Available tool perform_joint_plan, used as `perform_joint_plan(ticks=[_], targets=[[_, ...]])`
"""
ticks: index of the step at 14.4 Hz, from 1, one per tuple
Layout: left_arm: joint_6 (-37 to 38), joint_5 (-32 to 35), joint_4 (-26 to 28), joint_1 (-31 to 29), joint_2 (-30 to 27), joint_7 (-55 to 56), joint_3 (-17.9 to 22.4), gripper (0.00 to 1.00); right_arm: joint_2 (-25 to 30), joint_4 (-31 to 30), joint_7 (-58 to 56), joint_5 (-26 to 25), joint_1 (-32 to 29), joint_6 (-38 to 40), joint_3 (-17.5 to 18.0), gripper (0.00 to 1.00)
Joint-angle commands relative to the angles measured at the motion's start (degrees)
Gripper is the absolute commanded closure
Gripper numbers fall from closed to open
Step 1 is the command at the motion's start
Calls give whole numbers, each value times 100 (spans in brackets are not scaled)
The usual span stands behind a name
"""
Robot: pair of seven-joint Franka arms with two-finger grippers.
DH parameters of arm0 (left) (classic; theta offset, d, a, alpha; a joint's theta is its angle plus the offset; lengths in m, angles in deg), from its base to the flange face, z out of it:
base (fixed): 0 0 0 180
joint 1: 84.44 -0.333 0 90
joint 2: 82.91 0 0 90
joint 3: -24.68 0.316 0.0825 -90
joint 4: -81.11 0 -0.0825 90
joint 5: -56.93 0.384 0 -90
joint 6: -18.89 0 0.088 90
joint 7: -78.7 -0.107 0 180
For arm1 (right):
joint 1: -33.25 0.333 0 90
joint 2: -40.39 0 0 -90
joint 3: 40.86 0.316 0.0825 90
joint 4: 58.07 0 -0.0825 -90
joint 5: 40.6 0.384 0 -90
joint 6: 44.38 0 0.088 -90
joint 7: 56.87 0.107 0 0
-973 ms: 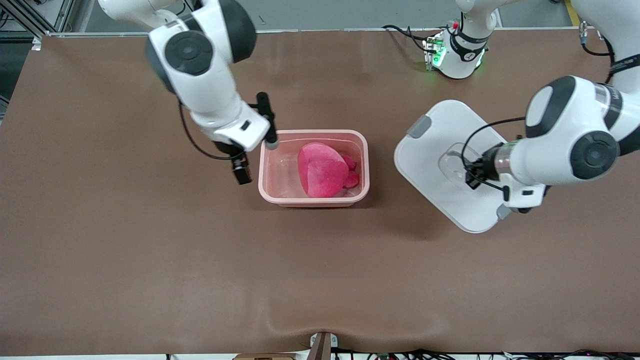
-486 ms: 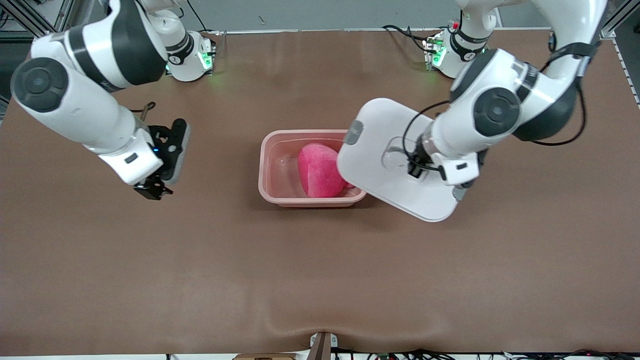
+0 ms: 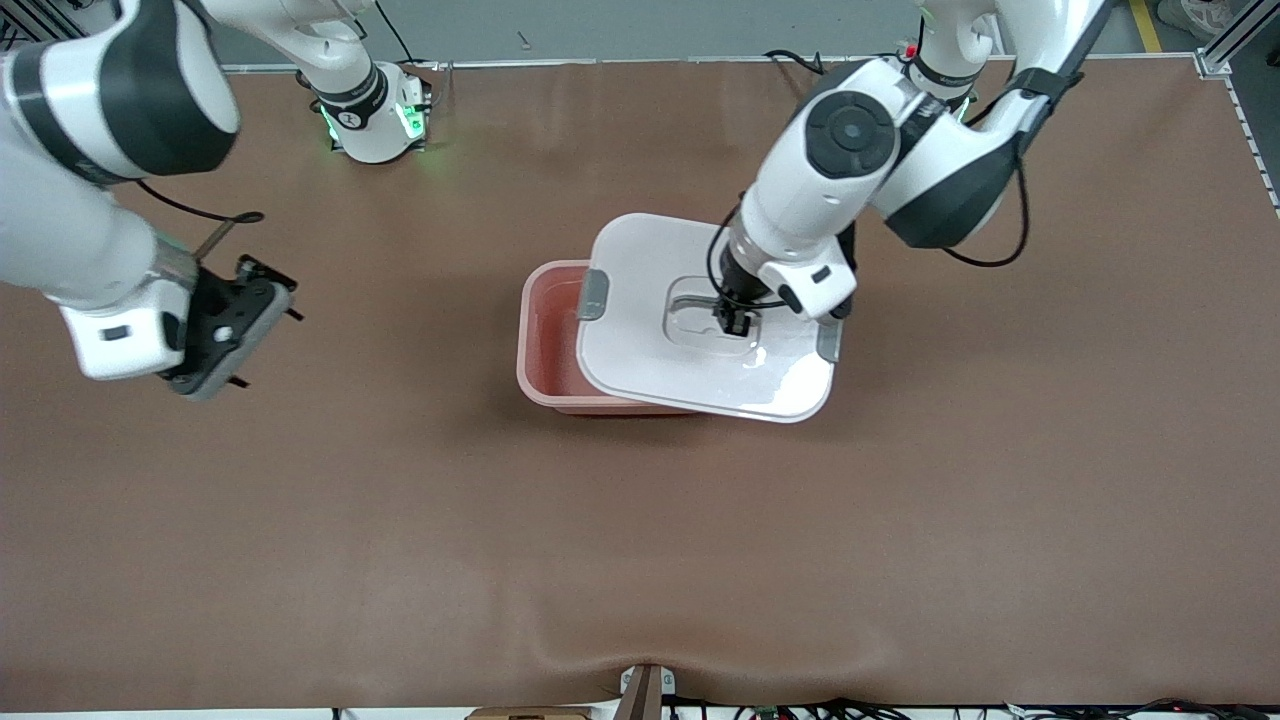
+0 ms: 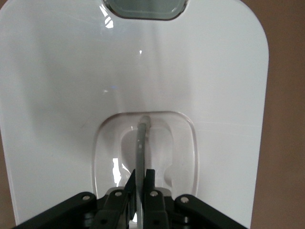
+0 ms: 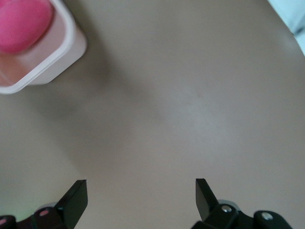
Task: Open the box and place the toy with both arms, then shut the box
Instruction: 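Lower the lid onto the box with the left gripper while the right gripper withdraws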
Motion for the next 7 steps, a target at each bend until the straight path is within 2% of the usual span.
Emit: perform_joint_plan(ticks=[1,5,7], targets=[[-459,510,-6,338,194,904,35,100,527,-325,783,-13,-118,67,-106,0],[-618,1187,-6,839,536,1889,52,100,924,-476,2109,-13,-294,278,-431,0],[-768,1679,-6,1006,703,2425,52,100,1064,-459,3178,31,-294,549,-651,0]])
